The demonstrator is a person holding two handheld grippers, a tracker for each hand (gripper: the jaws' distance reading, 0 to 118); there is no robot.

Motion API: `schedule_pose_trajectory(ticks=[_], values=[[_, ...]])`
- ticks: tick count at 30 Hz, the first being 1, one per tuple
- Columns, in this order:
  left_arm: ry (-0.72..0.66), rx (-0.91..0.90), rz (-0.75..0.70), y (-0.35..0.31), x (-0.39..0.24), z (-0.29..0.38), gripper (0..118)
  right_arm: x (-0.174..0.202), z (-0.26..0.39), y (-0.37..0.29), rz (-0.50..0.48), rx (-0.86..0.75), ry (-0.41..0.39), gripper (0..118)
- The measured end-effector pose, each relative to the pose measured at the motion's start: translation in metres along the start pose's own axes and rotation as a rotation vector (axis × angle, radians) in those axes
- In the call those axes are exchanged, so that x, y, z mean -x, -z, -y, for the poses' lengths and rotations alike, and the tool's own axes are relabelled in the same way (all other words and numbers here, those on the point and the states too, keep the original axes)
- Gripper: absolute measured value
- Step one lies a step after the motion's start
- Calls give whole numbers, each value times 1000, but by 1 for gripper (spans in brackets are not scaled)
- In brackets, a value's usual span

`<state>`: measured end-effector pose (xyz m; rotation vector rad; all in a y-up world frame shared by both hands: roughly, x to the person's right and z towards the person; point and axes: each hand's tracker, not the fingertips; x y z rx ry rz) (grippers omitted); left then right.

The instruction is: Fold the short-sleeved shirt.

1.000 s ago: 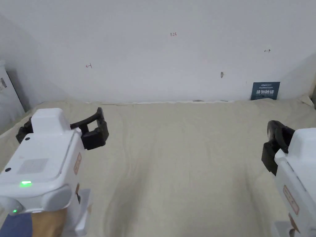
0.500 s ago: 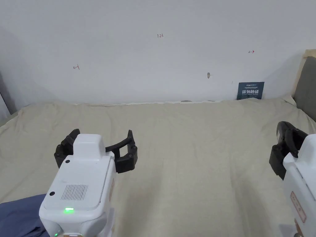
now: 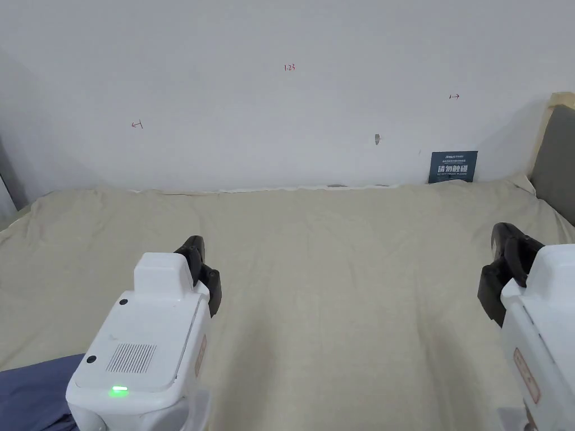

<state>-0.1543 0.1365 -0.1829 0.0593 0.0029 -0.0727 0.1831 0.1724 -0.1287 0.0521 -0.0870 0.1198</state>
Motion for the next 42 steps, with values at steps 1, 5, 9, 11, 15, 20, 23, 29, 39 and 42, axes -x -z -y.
schedule_pose_trajectory(ticks=[1,5,9,11,15,20,23,29,39,42], values=[[0,2,-1,-1,0,0,0,0,0,0,-1,1,0,2],[7,3,-6,-1,0,3,0,3,-1,-1,-2,2,-5,2],[4,6,-11,-4,0,1,0,5,-1,-2,-6,1,-5,2],[11,5,-15,-4,0,2,0,6,-2,-3,-5,0,-9,2],[14,7,-18,-4,1,3,0,7,-2,-3,-8,-1,-10,2],[7,12,-24,-7,2,0,0,8,-2,-4,-8,-2,-8,2],[8,14,-28,-6,3,1,0,9,-2,-4,-10,-2,-10,2],[8,15,-28,-6,5,1,0,9,-2,-5,-11,0,-8,2],[-3,16,-31,-3,8,3,0,11,-2,-4,-14,2,-8,2],[-4,15,-31,-3,8,3,1,12,-2,-4,-10,2,-9,2]])
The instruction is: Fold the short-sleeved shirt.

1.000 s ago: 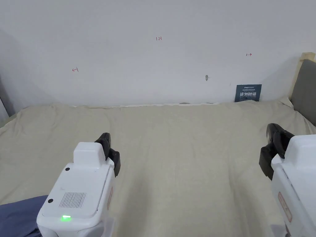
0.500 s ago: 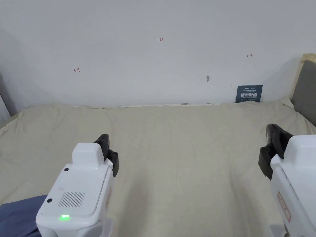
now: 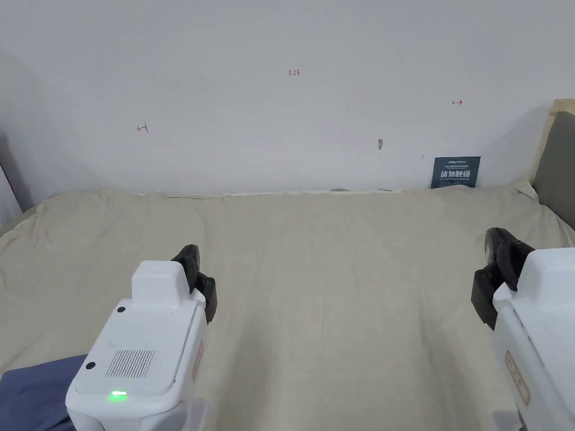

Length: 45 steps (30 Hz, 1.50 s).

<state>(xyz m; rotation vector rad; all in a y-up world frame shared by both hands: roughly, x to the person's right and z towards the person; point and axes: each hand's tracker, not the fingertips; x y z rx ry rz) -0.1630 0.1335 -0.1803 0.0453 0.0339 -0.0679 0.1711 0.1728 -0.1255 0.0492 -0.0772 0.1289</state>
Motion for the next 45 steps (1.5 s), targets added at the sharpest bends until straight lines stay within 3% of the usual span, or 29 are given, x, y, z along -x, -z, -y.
schedule_pose_trajectory(ticks=[1,2,5,6,7,9,45], values=[[-4,0,0,1,0,0,4,0,0,0,1,1,2,7],[-7,1,-1,1,0,0,15,0,0,0,3,2,5,17],[-28,9,3,6,2,2,85,-1,-1,0,-14,11,18,59],[-34,11,6,8,3,2,112,-1,0,1,-11,11,19,84],[-37,11,6,9,3,3,118,-1,-1,2,-10,15,20,100],[-46,-31,4,5,3,4,118,-1,-1,2,-23,13,25,118],[-8,-25,-8,-5,3,-6,118,6,-1,1,1,-5,21,118]])
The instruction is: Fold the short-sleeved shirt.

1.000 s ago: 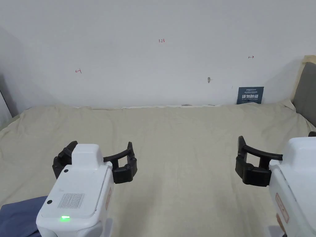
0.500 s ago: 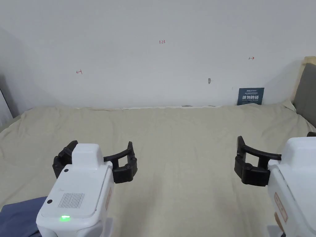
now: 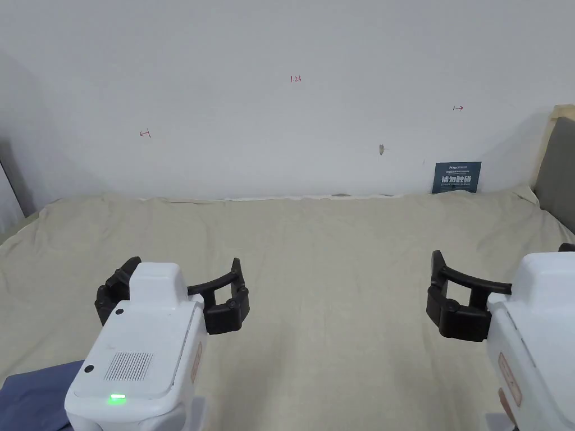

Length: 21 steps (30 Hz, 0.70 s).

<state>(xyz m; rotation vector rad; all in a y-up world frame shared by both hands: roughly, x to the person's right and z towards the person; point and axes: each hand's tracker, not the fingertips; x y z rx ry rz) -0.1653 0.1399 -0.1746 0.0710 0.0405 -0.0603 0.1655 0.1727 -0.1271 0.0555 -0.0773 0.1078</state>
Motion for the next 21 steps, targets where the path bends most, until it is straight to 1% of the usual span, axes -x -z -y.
schedule_pose_trajectory(ticks=[21], values=[[2,-5,-4,0,3,-1,118,0,-2,-1,4,-1,-1,118]])
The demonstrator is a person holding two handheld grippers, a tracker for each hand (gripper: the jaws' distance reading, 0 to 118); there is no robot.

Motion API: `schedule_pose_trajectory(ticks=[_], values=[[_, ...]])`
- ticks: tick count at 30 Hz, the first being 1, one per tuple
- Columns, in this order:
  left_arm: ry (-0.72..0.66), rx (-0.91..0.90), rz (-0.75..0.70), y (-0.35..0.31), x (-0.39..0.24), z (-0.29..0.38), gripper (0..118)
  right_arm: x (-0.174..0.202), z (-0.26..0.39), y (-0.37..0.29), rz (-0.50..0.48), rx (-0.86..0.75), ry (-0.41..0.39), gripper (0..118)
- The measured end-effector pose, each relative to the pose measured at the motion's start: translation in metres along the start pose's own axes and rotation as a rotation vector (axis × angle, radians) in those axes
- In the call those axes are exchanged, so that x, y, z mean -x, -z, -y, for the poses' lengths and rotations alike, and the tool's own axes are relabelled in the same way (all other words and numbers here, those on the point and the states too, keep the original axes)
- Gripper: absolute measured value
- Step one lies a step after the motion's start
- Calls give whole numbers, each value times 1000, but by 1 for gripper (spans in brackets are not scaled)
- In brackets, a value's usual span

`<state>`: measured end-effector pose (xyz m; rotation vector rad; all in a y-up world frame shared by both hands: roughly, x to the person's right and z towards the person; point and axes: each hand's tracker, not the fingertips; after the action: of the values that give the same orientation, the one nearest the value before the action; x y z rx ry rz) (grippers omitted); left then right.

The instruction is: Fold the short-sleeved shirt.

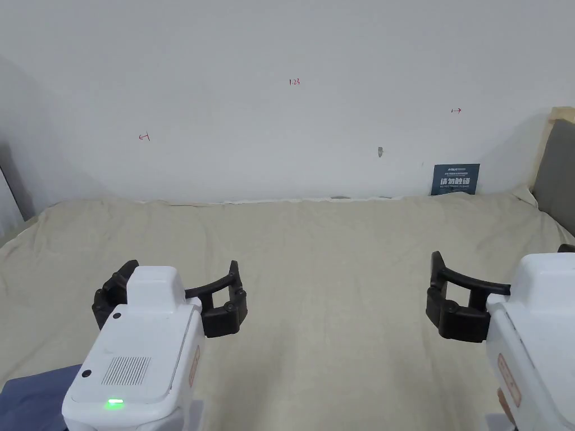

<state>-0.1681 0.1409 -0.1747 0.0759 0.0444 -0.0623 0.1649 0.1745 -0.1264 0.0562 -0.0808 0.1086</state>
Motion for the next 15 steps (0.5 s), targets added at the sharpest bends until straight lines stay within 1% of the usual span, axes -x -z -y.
schedule_pose_trajectory(ticks=[15], values=[[-4,1,-4,5,4,9,118,0,2,0,-2,2,4,118]])
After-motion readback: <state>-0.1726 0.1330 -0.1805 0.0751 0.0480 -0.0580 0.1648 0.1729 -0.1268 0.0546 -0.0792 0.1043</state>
